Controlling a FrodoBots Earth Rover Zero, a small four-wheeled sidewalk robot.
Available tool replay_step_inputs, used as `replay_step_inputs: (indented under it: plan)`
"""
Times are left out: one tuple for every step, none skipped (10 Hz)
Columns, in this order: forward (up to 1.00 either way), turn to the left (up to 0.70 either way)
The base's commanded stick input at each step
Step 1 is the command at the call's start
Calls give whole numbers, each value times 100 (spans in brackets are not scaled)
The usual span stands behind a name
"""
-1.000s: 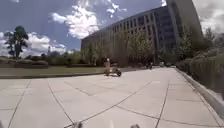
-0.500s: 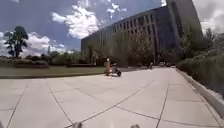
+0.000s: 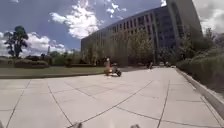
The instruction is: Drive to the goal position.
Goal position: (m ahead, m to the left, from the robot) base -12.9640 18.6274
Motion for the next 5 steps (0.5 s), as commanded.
replay_step_inputs:
  plan:
    - [9,0]
    - [9,0]
    - [9,0]
    - [9,0]
    - [9,0]
